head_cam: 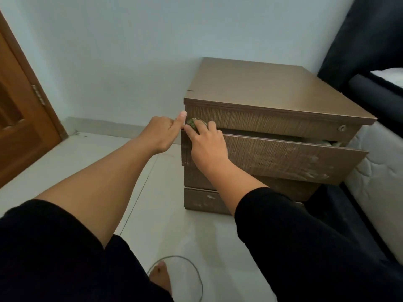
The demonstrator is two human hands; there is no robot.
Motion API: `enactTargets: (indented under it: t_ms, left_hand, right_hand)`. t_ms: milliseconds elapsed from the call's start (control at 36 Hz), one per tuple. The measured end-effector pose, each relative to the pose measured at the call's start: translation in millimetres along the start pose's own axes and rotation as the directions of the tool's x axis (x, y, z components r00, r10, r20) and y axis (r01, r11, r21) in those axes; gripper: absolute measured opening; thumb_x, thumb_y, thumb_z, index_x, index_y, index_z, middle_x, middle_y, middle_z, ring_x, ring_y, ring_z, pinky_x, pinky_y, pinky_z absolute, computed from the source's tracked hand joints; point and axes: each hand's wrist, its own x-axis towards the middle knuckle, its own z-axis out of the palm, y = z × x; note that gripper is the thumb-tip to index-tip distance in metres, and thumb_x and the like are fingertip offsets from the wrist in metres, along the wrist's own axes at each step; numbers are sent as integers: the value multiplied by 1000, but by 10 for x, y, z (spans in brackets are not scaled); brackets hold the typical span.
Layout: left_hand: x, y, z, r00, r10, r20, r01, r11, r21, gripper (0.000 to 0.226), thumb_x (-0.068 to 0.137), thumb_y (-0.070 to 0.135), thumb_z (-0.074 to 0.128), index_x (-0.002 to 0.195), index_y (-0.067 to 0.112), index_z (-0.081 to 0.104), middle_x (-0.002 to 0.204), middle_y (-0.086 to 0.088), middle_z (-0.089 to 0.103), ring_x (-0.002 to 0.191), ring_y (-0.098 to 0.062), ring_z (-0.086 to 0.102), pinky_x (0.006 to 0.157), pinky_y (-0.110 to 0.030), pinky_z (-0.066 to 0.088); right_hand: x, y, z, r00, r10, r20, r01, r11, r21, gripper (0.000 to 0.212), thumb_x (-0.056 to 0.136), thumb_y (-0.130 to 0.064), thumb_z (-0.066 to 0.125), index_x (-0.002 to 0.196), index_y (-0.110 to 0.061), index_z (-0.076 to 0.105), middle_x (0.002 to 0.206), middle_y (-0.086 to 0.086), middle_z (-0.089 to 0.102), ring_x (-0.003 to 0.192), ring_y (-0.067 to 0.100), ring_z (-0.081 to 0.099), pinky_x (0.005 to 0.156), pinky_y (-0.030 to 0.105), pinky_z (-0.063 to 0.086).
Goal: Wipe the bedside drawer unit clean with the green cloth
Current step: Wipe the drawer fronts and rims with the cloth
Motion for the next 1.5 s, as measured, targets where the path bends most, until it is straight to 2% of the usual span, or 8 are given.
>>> enactTargets:
  t_ms: [167,278,500,806,1222,1306,1417,1500]
  left_hand:
    - [-22,137,59,993,109,37,-112,987,116,71,96,55,13,116,14,67,100,-18,66,102,-30,59,88,-35,42]
    - [-35,326,134,981,170,96,-185,968,172,68,97,51,12,118,13,66,94,-20,67,105,-32,58,93,-37,44]
    - [15,598,322,953,242,181,-285,920,269,80,93,57,4,114,15,68,103,-18,68,109,-32,57,95,-39,41]
    - [21,722,359,957,233,171,-270,932,242,68,97,52,10,121,19,64,125,-18,61,126,-31,49,106,-40,33]
    - [25,890,434,960,260,98,-278,909,311,72,96,52,12,112,10,68,120,-23,62,118,-37,53,98,-41,39]
    - [57,865,461,959,271,81,-282,899,336,70,97,51,15,109,8,68,112,-22,65,108,-35,58,87,-38,42]
    - [113,820,517,952,294,83,-303,869,392,45,96,44,38,90,10,66,79,-8,64,67,-17,55,58,-25,38]
    - [148,801,535,957,282,68,-285,869,405,29,94,35,50,96,12,67,79,-4,63,67,-16,56,61,-26,42]
  right_hand:
    - [-82,181,-39,999,32,5,-32,999,-29,52,93,-17,46,142,-21,32,146,9,33,125,31,34,96,40,36]
    - [-201,367,-63,998,58,5,-58,997,-52,51,93,-15,42,143,-21,32,147,9,33,124,31,35,95,40,37]
    - [-445,836,-154,990,138,24,-136,987,-84,56,93,-14,45,145,-23,27,150,7,29,127,31,32,100,40,35]
    - [-771,1436,-274,968,252,11,-249,962,-113,57,93,-12,45,146,-27,27,152,5,26,128,29,31,103,41,34]
    - [-1135,2192,-375,879,476,-37,-476,879,0,54,93,-3,40,141,-27,36,153,1,27,132,28,27,105,42,36]
    - [-1165,2294,-383,851,522,-53,-520,853,44,55,92,0,40,141,-27,38,153,0,27,134,28,26,107,41,34]
    - [-1215,2416,-379,813,578,-72,-575,816,67,54,93,0,40,141,-25,38,153,2,27,137,30,24,112,40,29]
    - [-1220,2441,-372,786,613,-81,-606,790,94,53,94,-1,41,142,-24,37,154,3,25,138,29,23,113,41,28]
